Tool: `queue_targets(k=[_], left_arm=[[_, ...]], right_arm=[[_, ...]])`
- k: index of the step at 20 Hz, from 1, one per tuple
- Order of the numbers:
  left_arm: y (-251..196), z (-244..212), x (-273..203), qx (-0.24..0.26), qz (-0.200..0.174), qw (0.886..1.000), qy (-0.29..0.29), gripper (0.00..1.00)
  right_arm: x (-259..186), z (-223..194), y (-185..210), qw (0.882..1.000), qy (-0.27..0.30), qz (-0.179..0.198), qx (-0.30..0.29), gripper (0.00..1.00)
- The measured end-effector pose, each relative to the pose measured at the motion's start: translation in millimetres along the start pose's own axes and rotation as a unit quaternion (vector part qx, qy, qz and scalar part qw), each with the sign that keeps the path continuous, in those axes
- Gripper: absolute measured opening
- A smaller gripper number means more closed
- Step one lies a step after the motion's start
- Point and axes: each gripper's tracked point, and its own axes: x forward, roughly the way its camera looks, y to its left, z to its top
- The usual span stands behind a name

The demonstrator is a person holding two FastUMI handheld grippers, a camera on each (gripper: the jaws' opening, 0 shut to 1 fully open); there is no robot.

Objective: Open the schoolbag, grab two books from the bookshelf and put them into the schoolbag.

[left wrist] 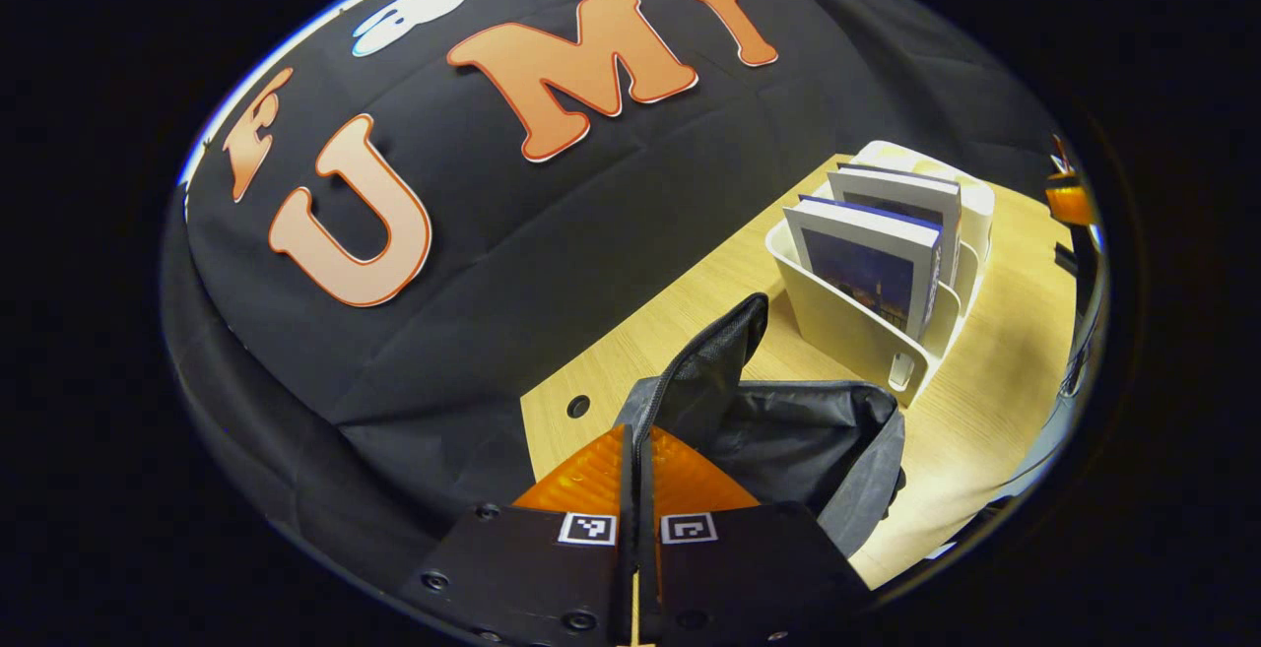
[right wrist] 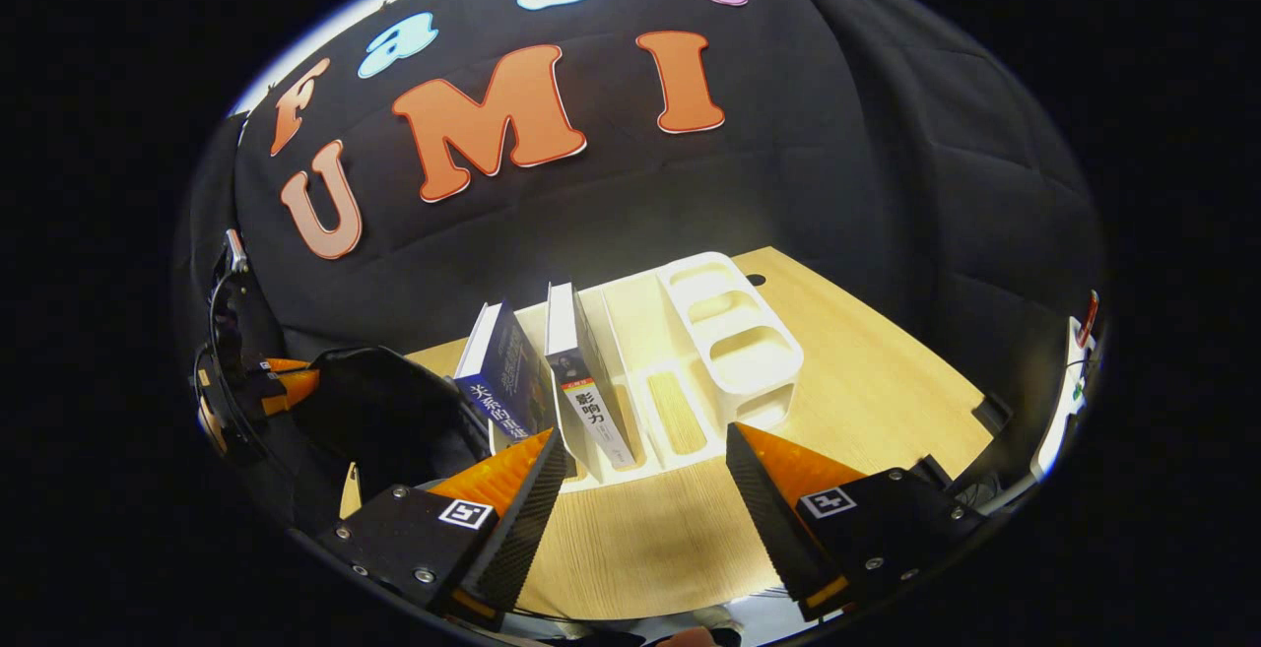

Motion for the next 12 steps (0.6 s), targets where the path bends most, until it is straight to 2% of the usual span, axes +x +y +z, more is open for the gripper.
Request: queue_targets(k=[3, 7, 12], left_arm=[[18, 13, 2, -0.009, -0.007, 1.000, -0.003, 0.02], [32, 24, 4, -0.010, -0.032, 0.999, -0.005, 0.02], [39, 30, 10, -0.028, -0.092, 0.995, 0.010, 0.02]], right_arm=[[-1, -9, 3, 1.000, 0.017, 0.001, 0.005, 0.97], [-5, -22, 5, 0.999, 0.036, -0.014, -0.016, 0.98], [-18, -21, 18, 0.998, 0.048, -0.017, -0.032, 0.98]])
